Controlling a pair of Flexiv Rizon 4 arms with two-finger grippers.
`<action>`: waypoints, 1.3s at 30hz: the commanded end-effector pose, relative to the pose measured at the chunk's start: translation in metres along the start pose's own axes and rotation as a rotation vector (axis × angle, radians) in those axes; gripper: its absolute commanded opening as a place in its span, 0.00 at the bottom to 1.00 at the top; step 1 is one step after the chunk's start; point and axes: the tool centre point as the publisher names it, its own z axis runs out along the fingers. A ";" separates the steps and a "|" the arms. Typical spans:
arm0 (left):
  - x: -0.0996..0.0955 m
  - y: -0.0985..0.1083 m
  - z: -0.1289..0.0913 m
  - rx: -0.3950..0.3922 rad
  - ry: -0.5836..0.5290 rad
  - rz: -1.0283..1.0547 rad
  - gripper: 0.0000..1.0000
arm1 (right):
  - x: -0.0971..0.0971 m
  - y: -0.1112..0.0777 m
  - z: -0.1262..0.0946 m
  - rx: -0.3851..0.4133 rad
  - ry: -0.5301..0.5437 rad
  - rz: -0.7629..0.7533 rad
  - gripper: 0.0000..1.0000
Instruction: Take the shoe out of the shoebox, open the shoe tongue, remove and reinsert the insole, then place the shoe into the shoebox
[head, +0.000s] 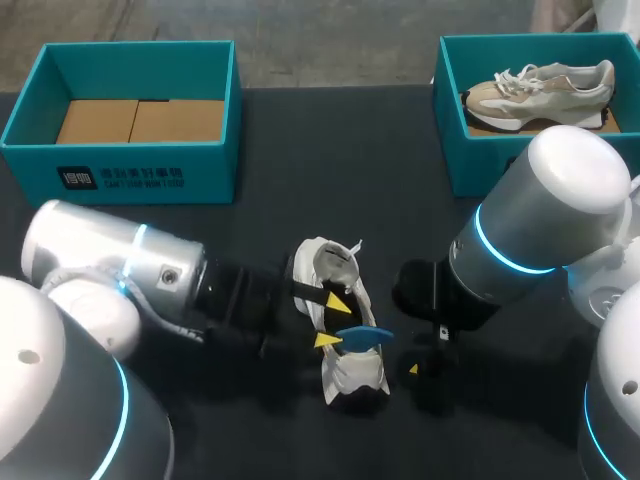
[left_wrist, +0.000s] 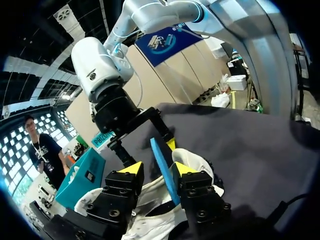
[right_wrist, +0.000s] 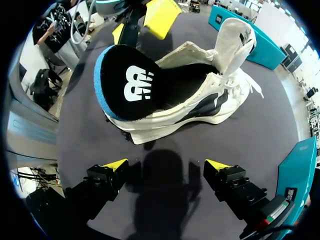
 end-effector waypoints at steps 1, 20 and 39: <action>-0.007 -0.006 -0.014 -0.003 0.082 -0.013 0.38 | 0.001 0.000 0.002 -0.001 -0.002 0.000 1.00; -0.041 -0.021 -0.037 -0.134 0.385 0.013 0.29 | -0.009 -0.029 -0.028 -0.034 0.003 -0.072 1.00; -0.051 -0.036 -0.027 -0.226 0.747 -0.018 0.00 | -0.025 -0.081 -0.062 -0.025 0.028 -0.207 1.00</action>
